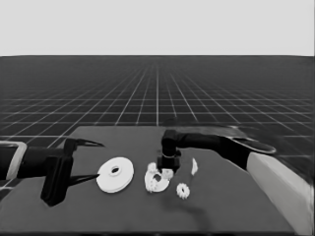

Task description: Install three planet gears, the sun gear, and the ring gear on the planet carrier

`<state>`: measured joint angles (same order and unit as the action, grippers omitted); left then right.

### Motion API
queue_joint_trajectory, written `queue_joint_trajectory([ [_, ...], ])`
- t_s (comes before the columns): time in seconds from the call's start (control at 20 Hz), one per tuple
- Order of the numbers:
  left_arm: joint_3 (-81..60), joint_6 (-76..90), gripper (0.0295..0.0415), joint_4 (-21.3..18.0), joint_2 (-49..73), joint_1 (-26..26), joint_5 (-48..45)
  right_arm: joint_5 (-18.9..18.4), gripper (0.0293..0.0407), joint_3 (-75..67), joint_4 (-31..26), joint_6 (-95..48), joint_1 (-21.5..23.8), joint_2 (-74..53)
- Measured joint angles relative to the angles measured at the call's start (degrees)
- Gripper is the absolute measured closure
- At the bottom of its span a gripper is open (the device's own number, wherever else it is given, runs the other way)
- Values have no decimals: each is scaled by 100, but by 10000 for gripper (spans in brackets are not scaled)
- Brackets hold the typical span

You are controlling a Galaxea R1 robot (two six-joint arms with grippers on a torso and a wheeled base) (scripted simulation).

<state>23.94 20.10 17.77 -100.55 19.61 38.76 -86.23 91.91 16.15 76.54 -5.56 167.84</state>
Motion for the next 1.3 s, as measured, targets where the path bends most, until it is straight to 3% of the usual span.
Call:
queue_joint_trajectory([
  [0.4, 0, 0, 326, 0, 0, 0, 0, 136, 388, 275, 270, -156, -296, 80],
  [0.5, 0, 0, 326, 0, 0, 0, 0, 138, 328, 277, 273, -157, -298, 81],
  [0.55, 0, 0, 326, 0, 0, 0, 0, 138, 319, 278, 274, -158, -298, 81],
  [0.9, 0, 0, 326, 0, 0, 0, 0, 139, 315, 278, 274, -158, -299, 81],
  [1.05, 0, 0, 326, 0, 0, 0, 0, -131, 315, -250, -378, 159, 403, -65],
  [1.3, 0, 0, 326, 0, 0, 0, 0, -167, 315, -301, -557, 192, 582, -76],
])
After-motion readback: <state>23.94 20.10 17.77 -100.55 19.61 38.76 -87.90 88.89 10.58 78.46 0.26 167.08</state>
